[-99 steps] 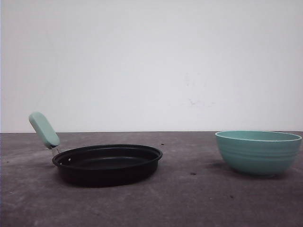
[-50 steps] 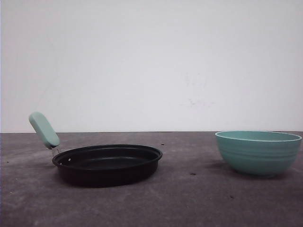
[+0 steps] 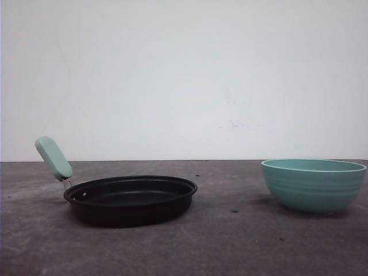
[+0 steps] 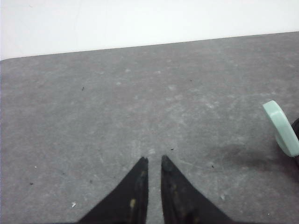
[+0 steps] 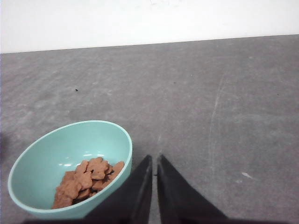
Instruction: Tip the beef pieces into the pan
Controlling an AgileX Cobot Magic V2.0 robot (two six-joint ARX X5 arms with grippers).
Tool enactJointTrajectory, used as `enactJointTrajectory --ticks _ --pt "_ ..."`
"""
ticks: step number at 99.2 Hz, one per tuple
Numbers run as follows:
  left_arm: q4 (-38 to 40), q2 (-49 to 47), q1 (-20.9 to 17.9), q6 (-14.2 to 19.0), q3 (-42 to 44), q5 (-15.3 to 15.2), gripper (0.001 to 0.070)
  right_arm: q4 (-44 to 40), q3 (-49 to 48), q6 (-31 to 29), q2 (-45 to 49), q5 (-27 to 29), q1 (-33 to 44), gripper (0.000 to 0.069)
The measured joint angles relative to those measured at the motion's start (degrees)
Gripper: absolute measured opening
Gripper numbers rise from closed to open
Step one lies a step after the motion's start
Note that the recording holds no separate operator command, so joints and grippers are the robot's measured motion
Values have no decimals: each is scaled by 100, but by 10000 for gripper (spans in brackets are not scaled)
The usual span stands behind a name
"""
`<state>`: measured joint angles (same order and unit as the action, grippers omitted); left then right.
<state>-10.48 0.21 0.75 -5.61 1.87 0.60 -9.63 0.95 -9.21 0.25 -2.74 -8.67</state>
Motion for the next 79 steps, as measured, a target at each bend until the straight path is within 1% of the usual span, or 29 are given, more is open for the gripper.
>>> enactJointTrajectory --ticks 63,71,79 --pt "2 2 0 -31 0 31 24 2 0 0 0 0 -142 17" --pt "2 2 2 133 0 48 24 2 0 2 0 0 -142 17" --pt "2 2 2 444 0 48 24 2 0 2 0 0 -142 17"
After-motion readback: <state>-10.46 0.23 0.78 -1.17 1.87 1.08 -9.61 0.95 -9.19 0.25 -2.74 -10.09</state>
